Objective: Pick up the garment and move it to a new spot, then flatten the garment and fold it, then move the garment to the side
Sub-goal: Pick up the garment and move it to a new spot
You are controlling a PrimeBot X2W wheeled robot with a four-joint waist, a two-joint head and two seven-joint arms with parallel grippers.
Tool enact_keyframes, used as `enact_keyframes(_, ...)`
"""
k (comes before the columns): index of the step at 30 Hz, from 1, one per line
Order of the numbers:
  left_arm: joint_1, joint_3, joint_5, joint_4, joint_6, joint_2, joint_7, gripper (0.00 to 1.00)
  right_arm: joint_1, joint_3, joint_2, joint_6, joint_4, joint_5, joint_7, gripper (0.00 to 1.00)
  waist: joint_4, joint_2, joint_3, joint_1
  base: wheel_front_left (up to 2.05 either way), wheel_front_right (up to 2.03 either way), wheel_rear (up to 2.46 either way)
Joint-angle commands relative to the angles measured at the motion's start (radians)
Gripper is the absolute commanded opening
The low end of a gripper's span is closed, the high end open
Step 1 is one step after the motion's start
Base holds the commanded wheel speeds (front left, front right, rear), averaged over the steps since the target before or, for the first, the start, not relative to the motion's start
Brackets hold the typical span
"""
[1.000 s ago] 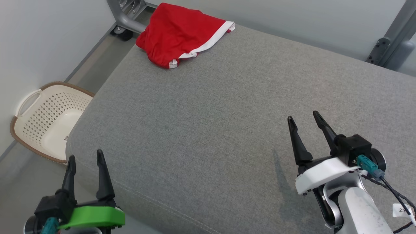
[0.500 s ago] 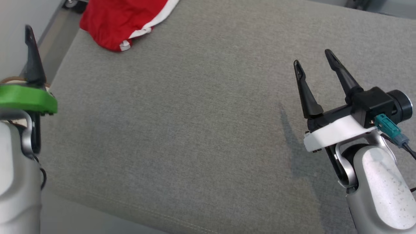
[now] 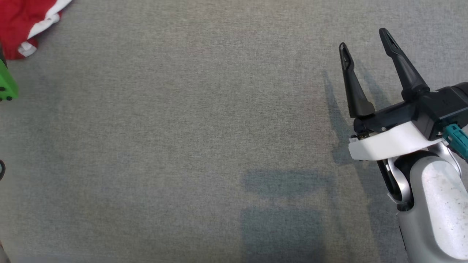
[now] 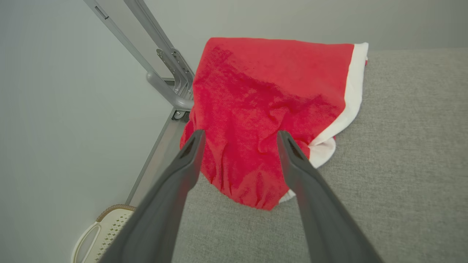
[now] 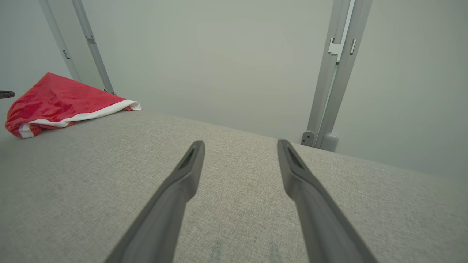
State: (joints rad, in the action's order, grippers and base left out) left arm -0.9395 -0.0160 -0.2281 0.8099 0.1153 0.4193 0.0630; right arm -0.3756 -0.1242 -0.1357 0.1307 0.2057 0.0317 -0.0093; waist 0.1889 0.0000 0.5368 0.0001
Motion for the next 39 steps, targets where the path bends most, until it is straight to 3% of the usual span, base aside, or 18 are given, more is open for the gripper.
enact_keyframes(1, -0.021, -0.003, -0.001, 0.022, 0.005, 0.011, 0.003, 1.00, 0.001, 0.006, 0.001, 0.000, 0.011, -0.009, 0.001, 1.00, -0.097, 0.0000, 0.104, -0.0001, 0.00, 0.00, 0.00)
enact_keyframes(11, -0.062, -0.010, -0.004, 0.170, -0.019, 0.028, -0.036, 1.00, 0.006, 0.022, 0.005, 0.000, 0.037, -0.013, -0.003, 1.00, -0.109, 0.0000, 0.137, -0.0001, 0.00, 0.00, 0.00)
enact_keyframes(12, -0.064, -0.012, -0.003, 0.179, -0.020, 0.026, -0.042, 0.44, 0.004, 0.022, 0.006, 0.000, 0.037, -0.013, -0.003, 1.00, -0.108, 0.0000, 0.136, -0.0001, 0.00, 0.00, 0.00)
enact_keyframes(14, -0.073, -0.016, -0.003, 0.200, -0.023, 0.027, -0.055, 0.00, -0.001, 0.021, 0.009, 0.000, 0.033, -0.011, -0.009, 1.00, -0.107, 0.0000, 0.132, -0.0001, 0.00, 0.00, 0.00)
enact_keyframes(21, -0.108, -0.038, 0.018, 0.227, -0.023, 0.062, -0.133, 0.00, -0.002, 0.017, 0.023, 0.000, -0.004, 0.001, -0.040, 1.00, -0.111, 0.0000, 0.064, -0.0001, 0.00, 0.00, 0.00)
enact_keyframes(28, -0.146, -0.106, 0.057, 0.203, 0.001, 0.107, -0.161, 0.00, 0.030, 0.024, 0.051, 0.000, -0.079, 0.024, -0.086, 1.00, -0.138, 0.0000, -0.078, -0.0001, 0.00, 0.00, 0.00)
enact_keyframes(29, -0.164, -0.170, 0.077, 0.156, 0.012, 0.114, -0.155, 0.00, 0.063, 0.038, 0.066, 0.000, -0.131, 0.044, -0.116, 1.00, -0.160, 0.0000, -0.179, -0.0001, 0.00, 0.00, 0.00)
enact_keyframes(39, -0.140, -0.448, -0.031, -0.157, 0.015, 0.101, -0.058, 0.00, 0.185, 0.108, 0.083, 0.000, -0.215, 0.075, -0.160, 1.00, -0.226, 0.0000, -0.373, -0.0001, 0.00, 0.00, 0.00)
